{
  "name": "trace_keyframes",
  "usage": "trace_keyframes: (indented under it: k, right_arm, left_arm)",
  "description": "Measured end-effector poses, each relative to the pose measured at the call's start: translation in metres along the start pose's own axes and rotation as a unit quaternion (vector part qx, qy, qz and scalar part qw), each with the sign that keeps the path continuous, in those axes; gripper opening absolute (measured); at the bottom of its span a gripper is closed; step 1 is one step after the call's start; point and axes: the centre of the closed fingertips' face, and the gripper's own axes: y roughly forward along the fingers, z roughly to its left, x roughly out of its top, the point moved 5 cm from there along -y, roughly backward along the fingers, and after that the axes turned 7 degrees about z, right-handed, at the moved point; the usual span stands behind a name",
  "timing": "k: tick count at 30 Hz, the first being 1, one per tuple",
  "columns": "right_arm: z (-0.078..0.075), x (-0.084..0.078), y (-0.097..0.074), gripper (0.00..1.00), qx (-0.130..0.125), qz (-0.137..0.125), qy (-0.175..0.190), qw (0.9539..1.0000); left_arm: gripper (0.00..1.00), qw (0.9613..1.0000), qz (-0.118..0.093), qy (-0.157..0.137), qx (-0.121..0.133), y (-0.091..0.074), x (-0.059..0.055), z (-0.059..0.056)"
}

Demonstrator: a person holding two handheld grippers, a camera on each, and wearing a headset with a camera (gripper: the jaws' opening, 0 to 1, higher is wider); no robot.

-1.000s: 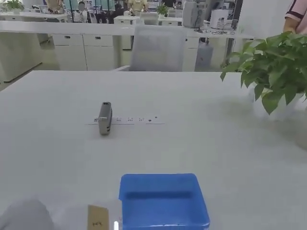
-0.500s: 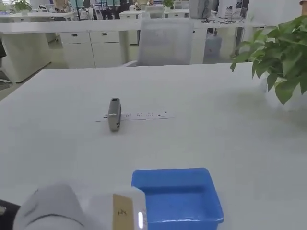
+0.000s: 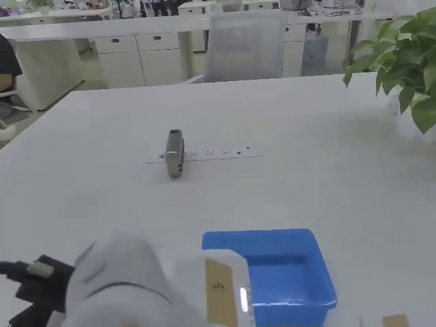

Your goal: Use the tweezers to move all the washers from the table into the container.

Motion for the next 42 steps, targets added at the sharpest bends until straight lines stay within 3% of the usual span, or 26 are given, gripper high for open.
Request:
trace_keyframes:
  k: [8, 18, 27, 30, 37, 40, 42]
  right_arm:
    - [-0.003, 0.010, 0.003, 0.07, -0.004, -0.029, 0.007, 0.9995]
    - [-0.005, 0.012, 0.012, 0.08, 0.006, -0.032, 0.012, 0.9994]
    - [-0.005, 0.019, 0.014, 0.07, 0.012, -0.047, 0.013, 0.9987]
    - [-0.005, 0.017, 0.017, 0.07, 0.005, -0.034, 0.002, 0.9994]
    - [-0.006, 0.018, 0.015, 0.07, -0.004, -0.032, -0.007, 0.9994]
    - [-0.006, 0.017, 0.016, 0.07, 0.003, -0.033, 0.000, 0.9995]
    - [-0.006, 0.016, 0.017, 0.07, 0.001, -0.030, -0.004, 0.9995]
  left_arm:
    - [0.00, 0.9996, 0.019, 0.021, 0.000, -0.005, 0.005, 0.006]
    - [0.00, 0.9990, 0.040, 0.021, -0.010, -0.002, 0.001, 0.009]
    - [0.00, 0.9992, 0.034, 0.014, -0.014, -0.004, 0.006, 0.011]
    - [0.00, 0.9990, 0.040, 0.013, -0.016, -0.002, 0.002, 0.013]
    - [0.00, 0.9990, 0.042, 0.010, -0.014, -0.005, 0.002, 0.014]
    - [0.00, 0.9989, 0.044, 0.006, -0.016, -0.004, 0.000, 0.015]
    - [0.00, 0.9991, 0.037, 0.003, -0.020, -0.003, 0.001, 0.014]
